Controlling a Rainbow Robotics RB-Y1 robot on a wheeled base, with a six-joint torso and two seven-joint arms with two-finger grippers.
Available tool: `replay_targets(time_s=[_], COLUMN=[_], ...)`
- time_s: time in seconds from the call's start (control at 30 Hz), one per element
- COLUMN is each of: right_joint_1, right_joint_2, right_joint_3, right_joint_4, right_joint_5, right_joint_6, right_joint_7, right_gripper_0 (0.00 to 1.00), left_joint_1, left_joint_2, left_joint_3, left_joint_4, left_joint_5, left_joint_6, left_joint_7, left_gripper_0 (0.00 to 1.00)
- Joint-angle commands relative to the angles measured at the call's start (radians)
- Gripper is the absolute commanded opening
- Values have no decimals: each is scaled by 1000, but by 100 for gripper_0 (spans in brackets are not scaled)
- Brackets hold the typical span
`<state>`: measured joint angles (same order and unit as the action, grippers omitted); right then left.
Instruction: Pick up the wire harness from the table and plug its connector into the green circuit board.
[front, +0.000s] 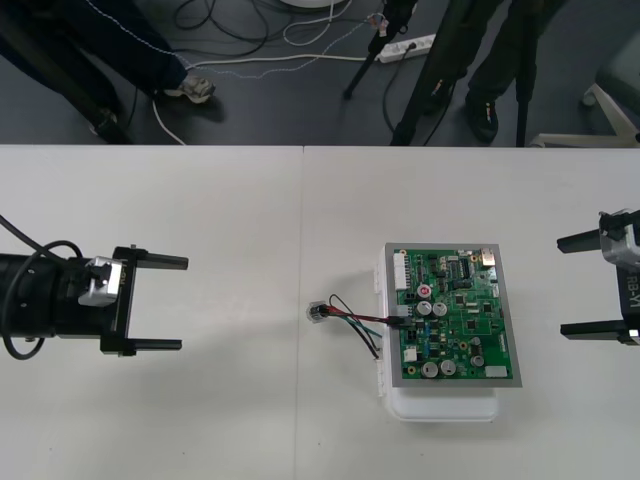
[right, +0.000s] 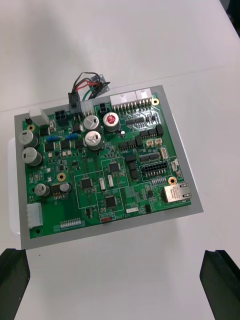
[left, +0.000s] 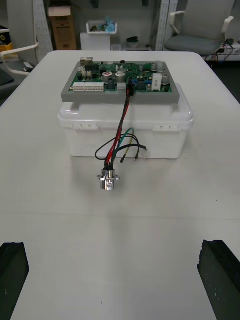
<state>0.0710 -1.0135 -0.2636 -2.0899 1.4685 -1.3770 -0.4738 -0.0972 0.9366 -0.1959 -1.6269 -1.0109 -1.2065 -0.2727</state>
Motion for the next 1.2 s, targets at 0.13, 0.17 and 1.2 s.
replay_targets(time_s=[0.13, 0.17, 1.2], right_joint_1=[26, 26, 62], right_joint_2=[-42, -42, -42], right_joint_3=[-62, -62, -125], right_joint_4=[39, 57, 183], right_joint_5=[-134, -158, -339], right_joint_6=[10, 1, -137], right_joint_7=[72, 78, 219], right_gripper_0=[100, 100, 100], left_joint_1=[59, 63, 96], left_joint_2=[114, 120, 303], left_joint_3=[78, 84, 108], left_joint_4=[-99, -111, -251], left_joint_5=[-3, -3, 104], left_joint_6=[-41, -39, 2], left_joint_7=[112, 119, 231], left_gripper_0=[100, 100, 100])
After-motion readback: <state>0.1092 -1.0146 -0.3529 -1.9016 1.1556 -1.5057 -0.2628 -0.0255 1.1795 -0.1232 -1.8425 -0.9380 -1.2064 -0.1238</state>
